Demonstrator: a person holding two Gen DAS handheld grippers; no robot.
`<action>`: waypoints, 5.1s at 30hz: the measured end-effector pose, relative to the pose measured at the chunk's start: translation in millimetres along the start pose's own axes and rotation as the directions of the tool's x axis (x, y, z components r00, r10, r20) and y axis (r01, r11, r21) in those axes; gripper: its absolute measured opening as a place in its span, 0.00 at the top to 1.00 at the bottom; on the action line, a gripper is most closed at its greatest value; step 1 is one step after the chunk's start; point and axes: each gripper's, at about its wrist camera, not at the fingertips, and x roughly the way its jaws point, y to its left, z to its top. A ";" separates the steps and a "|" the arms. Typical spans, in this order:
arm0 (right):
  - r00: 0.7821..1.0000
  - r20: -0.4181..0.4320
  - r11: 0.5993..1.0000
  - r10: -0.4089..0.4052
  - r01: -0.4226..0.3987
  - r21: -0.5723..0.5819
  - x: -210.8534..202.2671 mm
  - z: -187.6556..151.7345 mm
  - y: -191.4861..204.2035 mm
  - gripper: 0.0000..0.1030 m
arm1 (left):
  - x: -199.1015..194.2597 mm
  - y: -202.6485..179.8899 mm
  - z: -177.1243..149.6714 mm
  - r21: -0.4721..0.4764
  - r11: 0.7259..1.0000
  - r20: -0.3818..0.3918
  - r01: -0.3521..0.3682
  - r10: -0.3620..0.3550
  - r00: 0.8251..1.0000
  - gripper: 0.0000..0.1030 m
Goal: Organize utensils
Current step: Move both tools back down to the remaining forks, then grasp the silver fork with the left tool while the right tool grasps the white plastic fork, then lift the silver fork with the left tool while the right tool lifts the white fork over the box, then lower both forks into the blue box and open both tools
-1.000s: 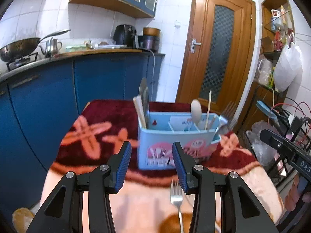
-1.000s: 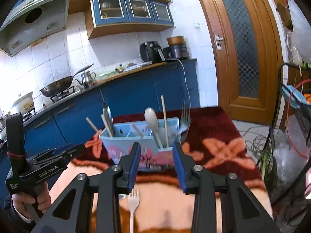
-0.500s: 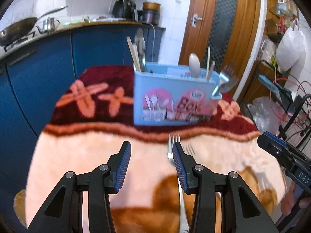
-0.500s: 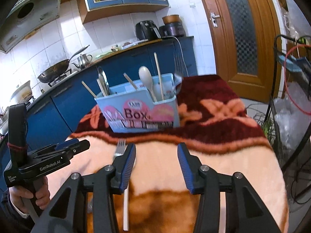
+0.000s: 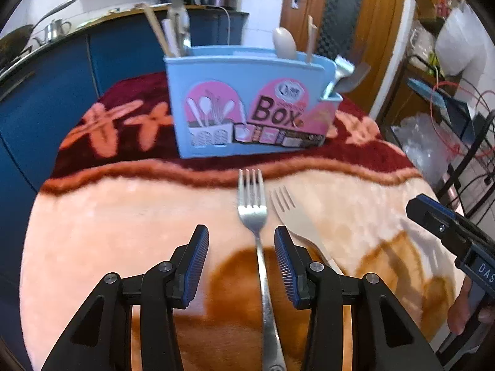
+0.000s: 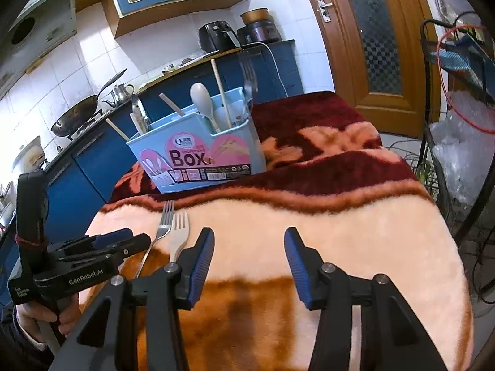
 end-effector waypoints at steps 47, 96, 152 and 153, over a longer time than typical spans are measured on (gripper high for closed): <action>0.914 -0.405 0.979 0.034 -0.112 -0.171 46.1 14.5 74.7 0.48 | 17.8 49.0 2.9 -0.132 0.978 -0.276 0.160 -0.191 0.942 0.93; 0.995 0.092 0.983 0.048 -0.031 -0.178 -12.6 53.0 53.8 0.89 | -124.8 48.4 114.9 -0.041 0.996 0.526 0.078 -0.044 0.850 0.97; 0.962 0.263 0.978 0.068 -0.013 -0.207 -26.2 108.8 83.8 0.76 | -92.4 26.7 97.0 0.021 0.999 0.475 0.042 -0.047 0.879 0.82; 0.960 0.270 0.977 0.073 -0.014 -0.213 -32.6 105.4 86.7 0.73 | -98.5 27.0 92.5 0.018 0.999 0.478 0.039 -0.043 0.877 0.82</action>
